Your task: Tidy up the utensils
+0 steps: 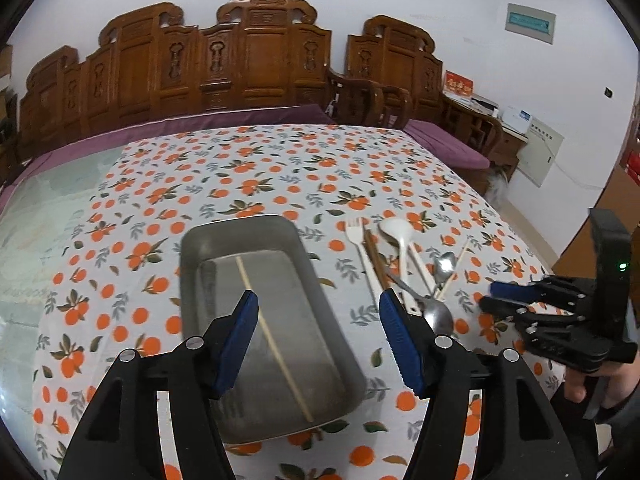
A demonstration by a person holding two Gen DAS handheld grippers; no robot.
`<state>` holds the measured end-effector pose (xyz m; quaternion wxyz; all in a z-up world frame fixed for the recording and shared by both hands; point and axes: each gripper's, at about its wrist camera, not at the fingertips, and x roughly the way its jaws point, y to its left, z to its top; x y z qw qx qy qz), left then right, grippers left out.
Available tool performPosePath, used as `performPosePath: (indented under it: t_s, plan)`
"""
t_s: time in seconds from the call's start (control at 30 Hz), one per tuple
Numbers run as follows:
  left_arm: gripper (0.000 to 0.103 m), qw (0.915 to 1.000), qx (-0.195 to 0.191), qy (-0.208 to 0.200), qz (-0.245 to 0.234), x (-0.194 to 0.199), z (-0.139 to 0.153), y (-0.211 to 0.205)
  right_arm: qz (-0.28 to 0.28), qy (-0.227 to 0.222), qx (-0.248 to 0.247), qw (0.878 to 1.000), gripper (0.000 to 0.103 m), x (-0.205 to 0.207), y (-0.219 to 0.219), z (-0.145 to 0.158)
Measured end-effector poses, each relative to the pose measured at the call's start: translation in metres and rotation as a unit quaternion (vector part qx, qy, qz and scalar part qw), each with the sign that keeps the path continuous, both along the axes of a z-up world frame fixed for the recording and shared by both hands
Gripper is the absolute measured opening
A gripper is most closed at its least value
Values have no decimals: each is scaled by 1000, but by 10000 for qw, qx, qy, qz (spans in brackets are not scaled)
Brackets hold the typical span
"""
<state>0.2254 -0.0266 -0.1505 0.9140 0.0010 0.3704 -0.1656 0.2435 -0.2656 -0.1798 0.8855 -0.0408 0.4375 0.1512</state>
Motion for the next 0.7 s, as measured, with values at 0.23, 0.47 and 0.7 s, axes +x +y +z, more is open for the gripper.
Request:
performPosePath:
  t_s: [0.23,0.47,0.7]
  plan:
    - [60,9999,74,38,-122,-5,-7,-12,243,60,-205,9995,37,7,31,-19]
    - [60,9998,58,66,-184,-7,-9,-12,259,184,-676,9972,44,19,49,-36]
    - [60,9998,3,41,-186,-9,-7,-11,255,211,-1189,9924,45,22,54,-47]
